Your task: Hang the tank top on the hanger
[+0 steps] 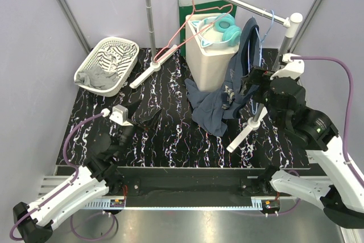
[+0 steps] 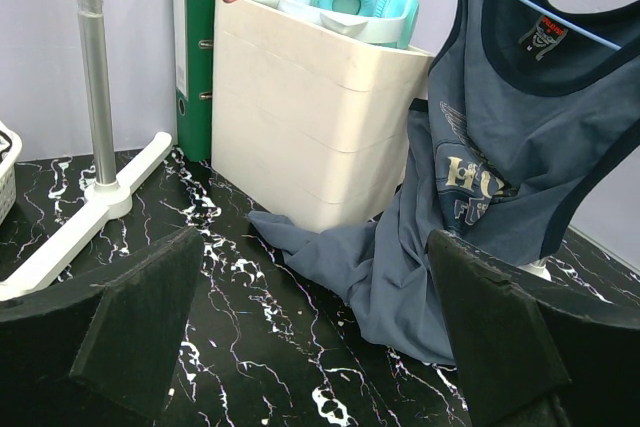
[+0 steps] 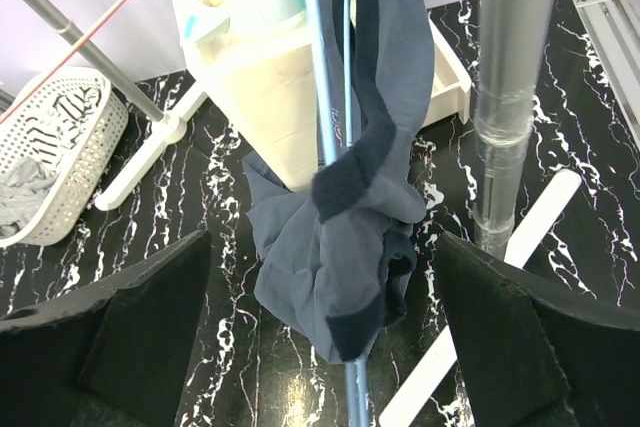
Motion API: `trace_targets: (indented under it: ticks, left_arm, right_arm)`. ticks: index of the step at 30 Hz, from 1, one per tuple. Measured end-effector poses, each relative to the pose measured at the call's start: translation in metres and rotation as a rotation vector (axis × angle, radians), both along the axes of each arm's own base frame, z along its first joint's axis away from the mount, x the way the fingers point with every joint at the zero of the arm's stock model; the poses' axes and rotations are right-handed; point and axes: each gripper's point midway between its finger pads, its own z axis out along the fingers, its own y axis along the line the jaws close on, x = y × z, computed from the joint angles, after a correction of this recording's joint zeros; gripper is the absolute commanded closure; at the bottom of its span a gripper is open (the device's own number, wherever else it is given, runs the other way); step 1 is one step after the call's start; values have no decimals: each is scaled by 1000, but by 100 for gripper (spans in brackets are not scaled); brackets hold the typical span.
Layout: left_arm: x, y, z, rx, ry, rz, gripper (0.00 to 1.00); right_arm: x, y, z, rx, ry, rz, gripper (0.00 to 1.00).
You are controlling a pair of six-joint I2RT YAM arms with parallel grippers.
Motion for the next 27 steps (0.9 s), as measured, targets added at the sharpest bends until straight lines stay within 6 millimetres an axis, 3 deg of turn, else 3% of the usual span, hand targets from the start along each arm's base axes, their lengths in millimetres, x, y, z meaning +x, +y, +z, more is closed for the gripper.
trace_targets:
  ticks: [7,14,17,20,23,27]
  left_arm:
    - [3,3,-2,1,10,23,1]
    - [18,24,-22,25,87,176,1]
    - [21,34,-23,18,99,233,1]
    - [23,41,-23,12,105,271,1]
    - [24,46,-25,17,116,300,1]
    - [25,49,-27,22,125,317,1]
  right_arm:
    - [-14,-9,16,-2,-75,52,0]
    - [-27,13,60,-4,-225,252,0]
    - [-20,42,80,-15,-263,369,0]
    - [-6,78,80,-29,-261,470,0]
    - [2,121,61,-59,-219,573,0]
    - [-13,190,22,-137,-146,740,0]
